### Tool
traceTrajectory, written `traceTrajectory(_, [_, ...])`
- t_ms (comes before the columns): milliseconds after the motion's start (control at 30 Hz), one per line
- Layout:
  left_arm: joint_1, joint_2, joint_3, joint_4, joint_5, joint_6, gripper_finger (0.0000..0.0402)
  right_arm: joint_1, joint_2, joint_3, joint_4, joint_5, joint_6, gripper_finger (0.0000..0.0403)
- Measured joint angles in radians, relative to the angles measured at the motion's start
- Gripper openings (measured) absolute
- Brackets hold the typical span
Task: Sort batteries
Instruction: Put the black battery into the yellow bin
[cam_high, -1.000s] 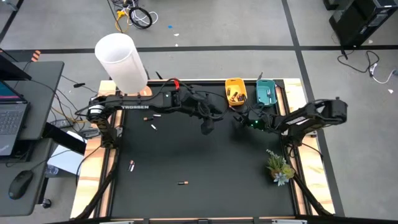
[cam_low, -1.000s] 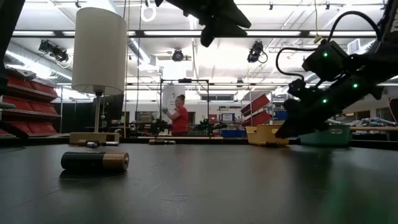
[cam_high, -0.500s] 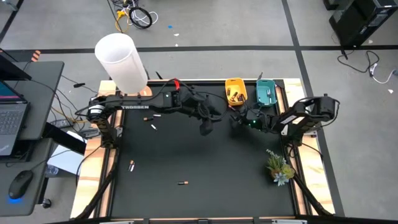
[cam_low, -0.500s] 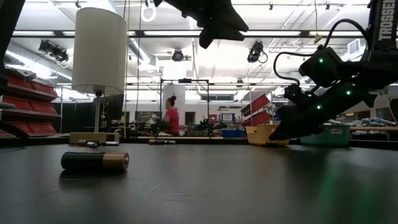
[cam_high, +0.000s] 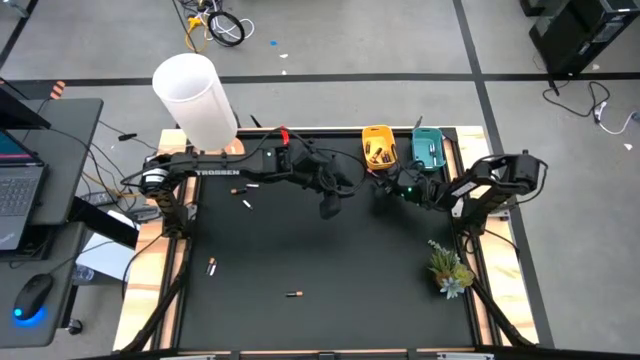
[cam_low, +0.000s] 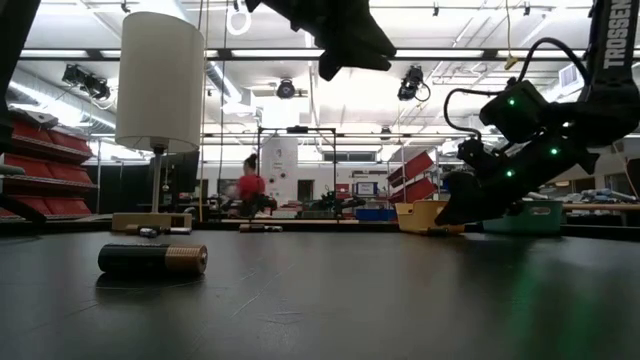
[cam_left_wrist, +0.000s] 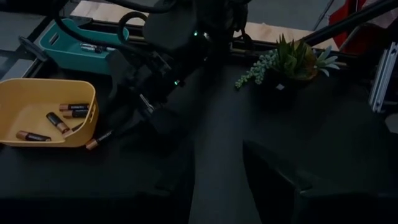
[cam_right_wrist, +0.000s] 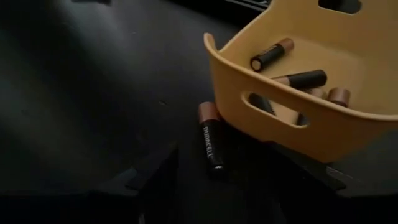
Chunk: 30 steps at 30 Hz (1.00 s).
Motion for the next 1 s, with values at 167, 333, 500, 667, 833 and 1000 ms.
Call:
traceTrajectory(167, [0.000, 0.000, 0.000, 0.007, 0.000, 0.003, 0.0147, -0.009, 0.045, 0.005, 0.031, -0.069, 0.001, 0.0240])
traceTrajectory(333, [0.000, 0.000, 0.000, 0.004, 0.000, 0.001, 0.0147, -0.008, 0.127, 0.057, 0.059, -0.071, 0.019, 0.0232])
traceTrajectory(500, [0.000, 0.000, 0.000, -0.001, 0.000, -0.001, 0.0147, -0.008, 0.225, 0.137, 0.072, -0.059, 0.021, 0.0218])
traceTrajectory(667, [0.000, 0.000, 0.000, -0.032, 0.000, -0.004, 0.0147, 0.006, 0.272, 0.169, 0.079, -0.041, 0.047, 0.0185])
traceTrajectory(833, [0.000, 0.000, 0.000, -0.044, 0.000, -0.004, 0.0147, 0.035, 0.272, 0.171, 0.072, -0.033, 0.049, 0.0123])
traceTrajectory(1000, [0.000, 0.000, 0.000, -0.043, 0.000, -0.004, 0.0147, 0.052, 0.272, 0.170, 0.066, -0.044, 0.054, 0.0053])
